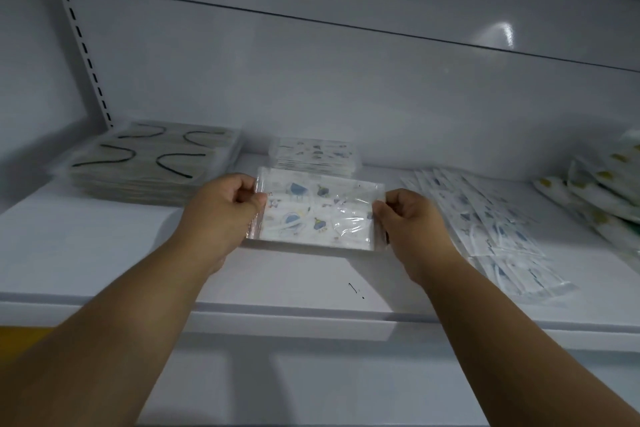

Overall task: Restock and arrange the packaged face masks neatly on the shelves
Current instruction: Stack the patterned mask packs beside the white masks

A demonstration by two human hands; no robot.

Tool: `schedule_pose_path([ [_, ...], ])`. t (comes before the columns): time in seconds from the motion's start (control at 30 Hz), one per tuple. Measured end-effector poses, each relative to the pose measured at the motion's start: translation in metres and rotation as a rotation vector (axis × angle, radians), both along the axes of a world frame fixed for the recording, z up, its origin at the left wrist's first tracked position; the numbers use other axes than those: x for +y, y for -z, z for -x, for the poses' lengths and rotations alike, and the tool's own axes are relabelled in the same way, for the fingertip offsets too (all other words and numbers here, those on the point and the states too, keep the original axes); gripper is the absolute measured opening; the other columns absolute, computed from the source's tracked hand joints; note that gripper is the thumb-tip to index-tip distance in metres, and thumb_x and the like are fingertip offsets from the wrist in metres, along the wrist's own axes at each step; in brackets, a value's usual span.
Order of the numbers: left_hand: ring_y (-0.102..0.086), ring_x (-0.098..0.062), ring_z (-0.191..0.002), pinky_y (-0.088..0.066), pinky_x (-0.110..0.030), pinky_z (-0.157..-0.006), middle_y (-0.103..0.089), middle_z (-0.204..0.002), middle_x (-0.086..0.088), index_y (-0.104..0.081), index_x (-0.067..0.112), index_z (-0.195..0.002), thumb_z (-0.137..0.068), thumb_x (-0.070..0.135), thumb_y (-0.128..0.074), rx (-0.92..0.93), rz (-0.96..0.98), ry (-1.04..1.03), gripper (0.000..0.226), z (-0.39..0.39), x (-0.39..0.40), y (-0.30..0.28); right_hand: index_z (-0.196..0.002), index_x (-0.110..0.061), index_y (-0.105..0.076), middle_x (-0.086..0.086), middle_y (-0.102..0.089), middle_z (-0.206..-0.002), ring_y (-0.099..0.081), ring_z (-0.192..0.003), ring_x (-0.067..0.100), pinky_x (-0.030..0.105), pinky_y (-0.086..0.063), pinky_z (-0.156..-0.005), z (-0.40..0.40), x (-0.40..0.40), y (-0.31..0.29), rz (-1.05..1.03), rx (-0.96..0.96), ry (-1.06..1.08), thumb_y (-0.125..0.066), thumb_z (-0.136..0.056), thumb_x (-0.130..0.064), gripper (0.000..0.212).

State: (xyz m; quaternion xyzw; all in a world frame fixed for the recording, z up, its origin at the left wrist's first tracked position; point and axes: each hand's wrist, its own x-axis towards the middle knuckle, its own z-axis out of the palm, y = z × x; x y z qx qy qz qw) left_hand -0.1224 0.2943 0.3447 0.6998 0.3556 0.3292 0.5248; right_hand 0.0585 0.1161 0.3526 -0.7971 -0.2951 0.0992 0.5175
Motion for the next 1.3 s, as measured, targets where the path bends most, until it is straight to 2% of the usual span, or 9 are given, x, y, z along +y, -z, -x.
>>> schedule_pose_path([
  [0.1, -0.066, -0.027, -0.086, -0.057, -0.041, -0.08, -0.068, -0.089, -0.003, -0.065, 0.018, -0.091, -0.09, 0.018, -0.072, 0.166, -0.181, -0.09, 0.007, -0.017, 0.015, -0.011, -0.096, -0.022, -0.057, 0.003, -0.069, -0.075, -0.063, -0.062, 0.022, 0.034, -0.053, -0.056, -0.014, 0.02, -0.01, 0.006, -0.013, 0.047, -0.065, -0.094, -0.016, 0.01],
  [0.17, -0.066, -0.029, -0.087, -0.059, -0.043, -0.081, -0.066, -0.09, -0.004, -0.059, 0.026, -0.092, -0.082, 0.023, -0.077, 0.236, -0.203, -0.121, 0.021, -0.031, 0.026, -0.023, -0.086, -0.022, -0.06, 0.004, -0.069, -0.073, -0.066, -0.065, 0.025, 0.036, -0.057, -0.06, -0.027, 0.035, -0.018, 0.094, -0.077, 0.076, -0.063, -0.091, -0.013, 0.01],
  [0.33, -0.067, -0.027, -0.088, -0.046, -0.027, -0.072, -0.066, -0.074, 0.002, -0.066, 0.022, -0.074, -0.086, 0.008, -0.068, 0.555, -0.419, -0.036, 0.018, -0.062, 0.042, -0.044, -0.086, -0.017, -0.071, -0.003, -0.064, -0.064, -0.06, -0.06, 0.015, 0.021, -0.044, -0.052, -0.046, 0.062, -0.027, 0.396, -0.277, -0.024, -0.054, -0.092, -0.011, 0.019],
  [0.5, -0.065, -0.031, -0.103, -0.052, -0.034, -0.088, -0.071, -0.11, -0.012, -0.074, 0.008, -0.105, -0.092, 0.007, -0.057, 0.692, -0.445, -0.012, 0.021, -0.074, 0.052, -0.031, -0.089, -0.017, -0.071, -0.004, -0.065, -0.077, -0.055, -0.065, 0.008, 0.019, -0.038, -0.051, -0.054, 0.068, -0.018, 0.429, -0.302, -0.043, -0.053, -0.092, -0.012, 0.019],
  [0.73, -0.066, -0.03, -0.102, -0.054, -0.036, -0.092, -0.072, -0.108, -0.009, -0.075, 0.01, -0.105, -0.087, 0.009, -0.062, 0.732, -0.525, 0.004, 0.022, -0.079, 0.061, -0.018, -0.082, -0.023, -0.067, -0.008, -0.064, -0.08, -0.056, -0.069, 0.007, 0.019, -0.038, -0.053, -0.06, 0.075, -0.013, 0.44, -0.342, -0.046, -0.056, -0.089, -0.015, 0.016],
  [0.93, -0.068, -0.032, -0.1, -0.055, -0.037, -0.09, -0.073, -0.104, -0.011, -0.075, 0.007, -0.102, -0.086, 0.014, -0.065, 0.768, -0.581, 0.037, 0.02, -0.081, 0.062, -0.017, -0.085, -0.019, -0.072, 0.0, -0.072, -0.092, -0.065, -0.087, 0.021, 0.026, -0.049, -0.072, -0.06, 0.084, -0.012, 0.527, -0.426, -0.059, -0.059, -0.089, -0.014, 0.014],
  [1.03, -0.065, -0.032, -0.104, -0.053, -0.035, -0.091, -0.068, -0.114, -0.013, -0.074, 0.009, -0.107, -0.088, 0.016, -0.066, 0.798, -0.671, 0.025, 0.022, -0.079, 0.057, -0.026, -0.091, -0.016, -0.073, 0.004, -0.07, -0.103, -0.064, -0.092, 0.024, 0.028, -0.051, -0.079, -0.056, 0.082, -0.014, 0.527, -0.457, -0.045, -0.055, -0.093, -0.016, 0.018],
  [1.17, -0.057, -0.035, -0.11, -0.05, -0.04, -0.093, -0.048, -0.126, -0.014, -0.066, 0.011, -0.117, -0.088, 0.004, -0.059, 0.703, -0.761, -0.036, 0.031, -0.079, 0.035, -0.046, -0.103, -0.015, -0.072, 0.007, -0.056, -0.111, -0.053, -0.077, 0.022, 0.025, -0.039, -0.069, -0.049, 0.07, -0.023, 0.46, -0.547, 0.069, -0.046, -0.101, -0.026, 0.028],
  [1.3, -0.057, -0.029, -0.11, -0.047, -0.033, -0.091, -0.053, -0.12, -0.008, -0.068, 0.018, -0.11, -0.088, 0.008, -0.06, 0.505, -0.745, 0.088, 0.026, -0.085, -0.004, -0.042, -0.106, -0.016, -0.07, 0.006, -0.059, -0.11, -0.055, -0.082, 0.019, 0.026, -0.04, -0.071, -0.044, 0.048, -0.037, 0.383, -0.558, 0.098, -0.047, -0.101, -0.027, 0.027],
])
